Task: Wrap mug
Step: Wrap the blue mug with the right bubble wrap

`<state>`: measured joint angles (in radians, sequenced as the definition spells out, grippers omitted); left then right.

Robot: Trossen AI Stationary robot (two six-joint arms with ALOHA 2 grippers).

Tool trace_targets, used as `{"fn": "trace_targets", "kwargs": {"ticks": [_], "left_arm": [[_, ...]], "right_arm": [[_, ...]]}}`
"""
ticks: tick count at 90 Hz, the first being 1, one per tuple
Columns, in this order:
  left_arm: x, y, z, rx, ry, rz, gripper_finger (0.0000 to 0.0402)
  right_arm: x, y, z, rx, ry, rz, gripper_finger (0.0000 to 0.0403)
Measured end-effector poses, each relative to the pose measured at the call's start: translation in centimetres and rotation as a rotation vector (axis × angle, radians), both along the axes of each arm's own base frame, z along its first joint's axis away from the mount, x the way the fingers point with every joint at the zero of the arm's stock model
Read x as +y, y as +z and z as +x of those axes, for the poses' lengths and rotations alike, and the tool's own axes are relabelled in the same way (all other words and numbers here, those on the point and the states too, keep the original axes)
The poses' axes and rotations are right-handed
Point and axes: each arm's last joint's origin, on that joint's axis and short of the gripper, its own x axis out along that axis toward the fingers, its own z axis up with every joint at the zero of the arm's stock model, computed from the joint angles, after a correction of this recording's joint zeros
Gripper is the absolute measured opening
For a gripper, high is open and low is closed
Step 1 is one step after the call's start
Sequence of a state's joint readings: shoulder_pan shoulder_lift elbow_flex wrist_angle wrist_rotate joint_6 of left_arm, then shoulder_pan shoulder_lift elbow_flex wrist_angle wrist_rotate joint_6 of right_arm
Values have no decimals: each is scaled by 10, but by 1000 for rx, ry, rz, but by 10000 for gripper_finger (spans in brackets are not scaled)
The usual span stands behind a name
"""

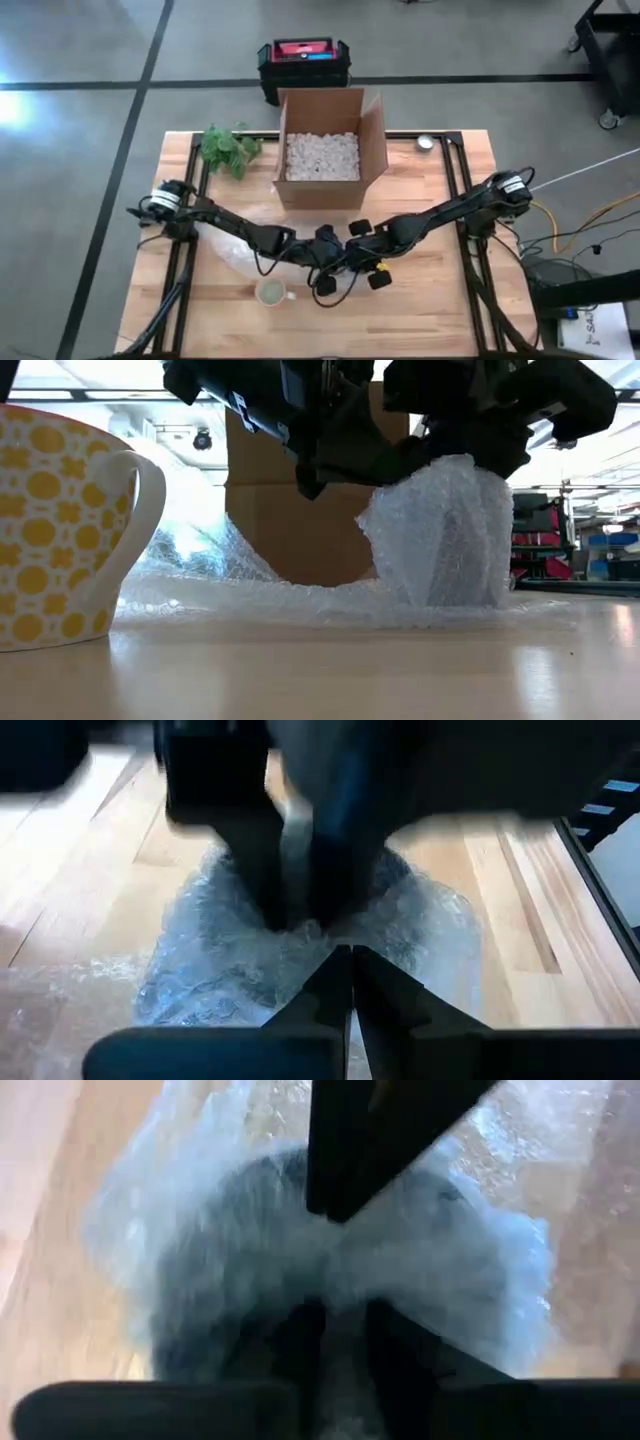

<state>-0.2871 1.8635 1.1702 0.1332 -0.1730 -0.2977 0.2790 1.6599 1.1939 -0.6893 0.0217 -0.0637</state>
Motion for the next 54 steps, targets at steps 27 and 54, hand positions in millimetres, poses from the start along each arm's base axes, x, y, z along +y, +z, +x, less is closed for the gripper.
{"fn": "trace_targets", "kwargs": {"ticks": [27,54], "left_arm": [[0,0,0,2,0,0,0],[0,0,0,3,0,0,0]], "right_arm": [[2,51,-10,-183,27,120,4],[18,-8,6,-26,50,98,1]]}}
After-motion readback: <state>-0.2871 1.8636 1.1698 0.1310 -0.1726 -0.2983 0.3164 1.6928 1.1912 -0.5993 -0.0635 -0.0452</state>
